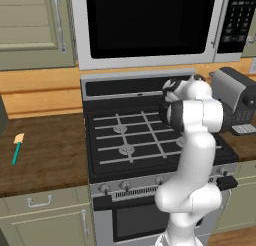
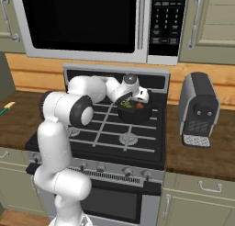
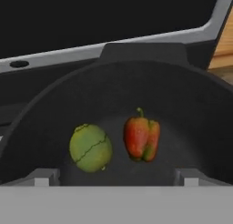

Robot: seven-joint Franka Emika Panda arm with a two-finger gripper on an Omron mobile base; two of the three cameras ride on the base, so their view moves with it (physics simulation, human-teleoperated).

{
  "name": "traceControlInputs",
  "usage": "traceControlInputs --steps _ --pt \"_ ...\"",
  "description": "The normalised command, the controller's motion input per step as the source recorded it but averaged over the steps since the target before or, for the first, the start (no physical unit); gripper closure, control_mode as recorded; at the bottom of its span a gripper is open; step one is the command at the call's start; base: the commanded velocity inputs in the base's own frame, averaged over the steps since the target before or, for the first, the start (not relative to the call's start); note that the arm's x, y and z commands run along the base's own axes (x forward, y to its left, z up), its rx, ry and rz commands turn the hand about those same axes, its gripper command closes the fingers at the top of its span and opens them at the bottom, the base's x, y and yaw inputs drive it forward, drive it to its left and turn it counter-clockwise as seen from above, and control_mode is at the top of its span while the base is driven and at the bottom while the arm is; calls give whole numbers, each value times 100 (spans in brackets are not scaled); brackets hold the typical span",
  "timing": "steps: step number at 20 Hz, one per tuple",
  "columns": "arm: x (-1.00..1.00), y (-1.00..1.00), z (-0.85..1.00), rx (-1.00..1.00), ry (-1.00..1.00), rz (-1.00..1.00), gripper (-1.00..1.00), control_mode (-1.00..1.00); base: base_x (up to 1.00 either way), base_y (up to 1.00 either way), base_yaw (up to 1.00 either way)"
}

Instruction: Put the bell pepper and lime in the pot. Retrieve the spatula and lightly stir the vegetables in the pot.

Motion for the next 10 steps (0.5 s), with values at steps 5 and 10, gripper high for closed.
traceControlInputs --steps 5,10 --pt "-43 15 53 0 -31 0 -100 -100 0 0 0" --pt "-89 9 84 0 -11 0 -100 -100 0 0 0"
